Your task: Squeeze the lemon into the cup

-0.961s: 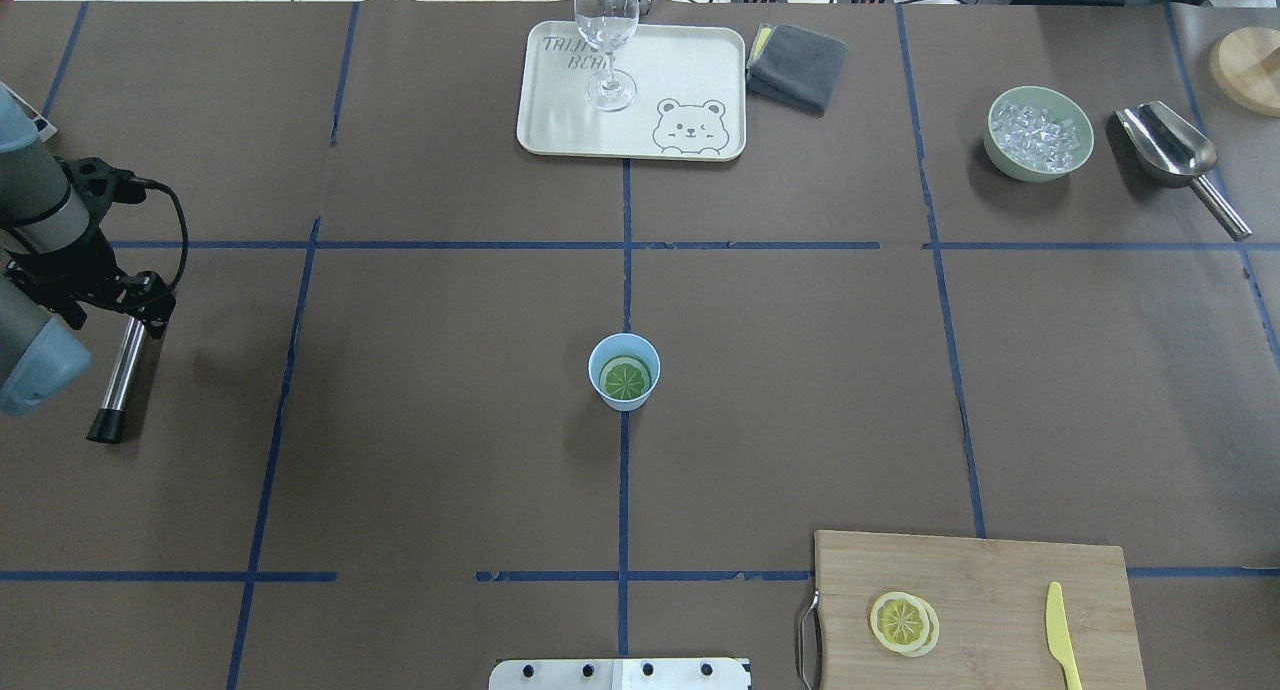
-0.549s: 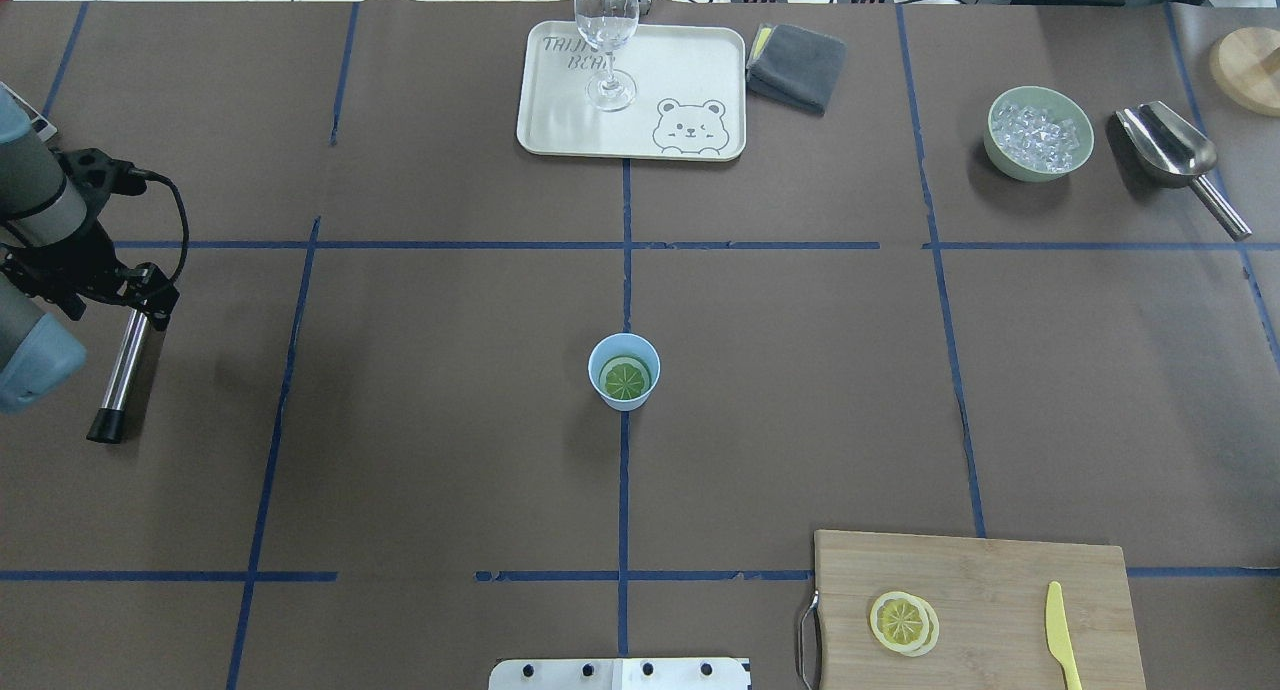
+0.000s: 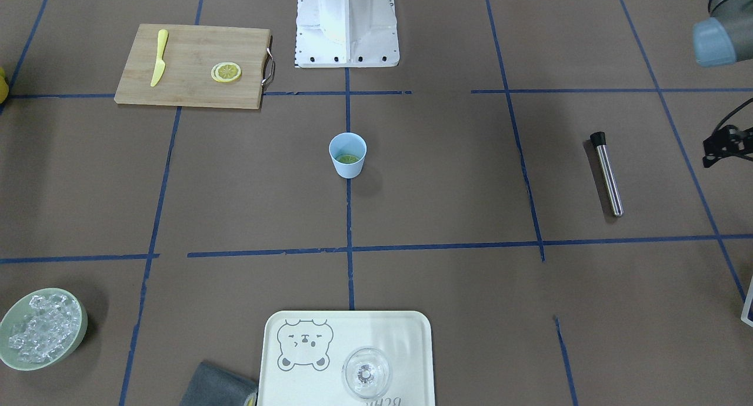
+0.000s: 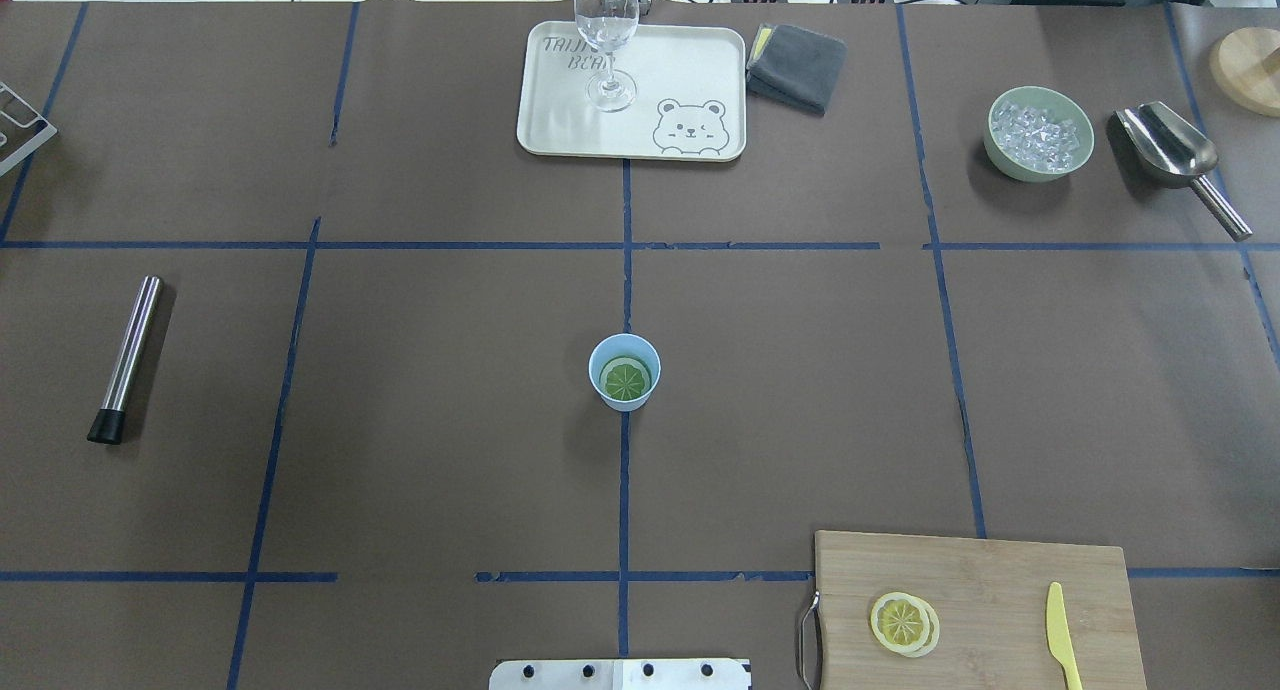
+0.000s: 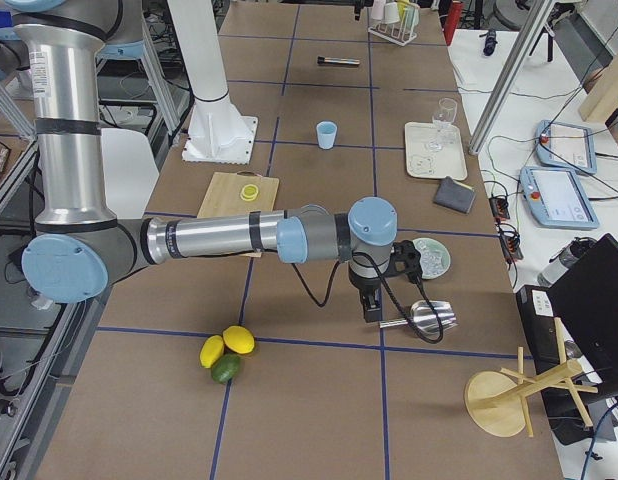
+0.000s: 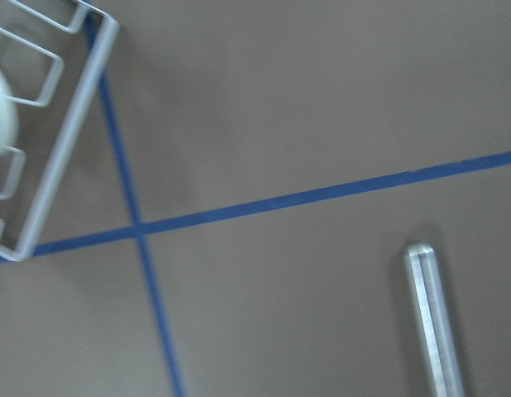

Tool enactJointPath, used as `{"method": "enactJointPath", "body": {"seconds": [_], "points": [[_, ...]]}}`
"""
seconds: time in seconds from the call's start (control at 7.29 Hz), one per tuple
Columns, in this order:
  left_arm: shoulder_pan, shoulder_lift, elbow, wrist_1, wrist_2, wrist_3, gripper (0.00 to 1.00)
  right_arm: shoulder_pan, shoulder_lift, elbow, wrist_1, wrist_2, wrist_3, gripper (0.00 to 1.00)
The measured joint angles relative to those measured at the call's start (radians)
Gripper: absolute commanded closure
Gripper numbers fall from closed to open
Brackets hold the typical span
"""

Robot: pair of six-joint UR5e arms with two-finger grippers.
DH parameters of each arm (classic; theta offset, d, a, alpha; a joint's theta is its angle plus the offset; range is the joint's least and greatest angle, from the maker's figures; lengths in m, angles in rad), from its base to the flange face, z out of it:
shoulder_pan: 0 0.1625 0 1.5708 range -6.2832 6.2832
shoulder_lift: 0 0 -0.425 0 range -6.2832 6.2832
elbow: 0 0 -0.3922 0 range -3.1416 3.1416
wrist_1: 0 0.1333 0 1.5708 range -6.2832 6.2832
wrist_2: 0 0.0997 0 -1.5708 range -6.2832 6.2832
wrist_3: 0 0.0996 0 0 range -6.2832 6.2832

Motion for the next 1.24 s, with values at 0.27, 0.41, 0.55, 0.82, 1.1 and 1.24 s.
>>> {"method": "enactJointPath", "body": {"seconds": [0.27,0.41,0.55,0.82,1.1,1.24], "points": [[-0.154,0.064,0.005,-0.003,-0.001,0.226,0.0,0.0,-0.003,-0.002,0.0,0.001,0.0,0.0],[-0.188,0.086,0.005,-0.003,-0.001,0.26,0.0,0.0,-0.003,-0.003,0.0,0.0,0.0,0.0],[-0.202,0.095,0.005,-0.003,-0.001,0.269,0.0,0.0,-0.003,-0.004,0.0,0.0,0.0,0.0],[-0.208,0.1,0.006,-0.001,-0.002,0.271,0.0,0.0,-0.007,-0.005,0.0,-0.001,0.0,0.0],[-0.209,0.1,0.006,0.0,-0.003,0.27,0.0,0.0,-0.009,-0.006,0.0,-0.001,0.0,0.0],[-0.209,0.1,0.005,0.0,-0.003,0.27,0.0,0.0,-0.011,-0.007,0.0,-0.001,0.0,0.0]]}}
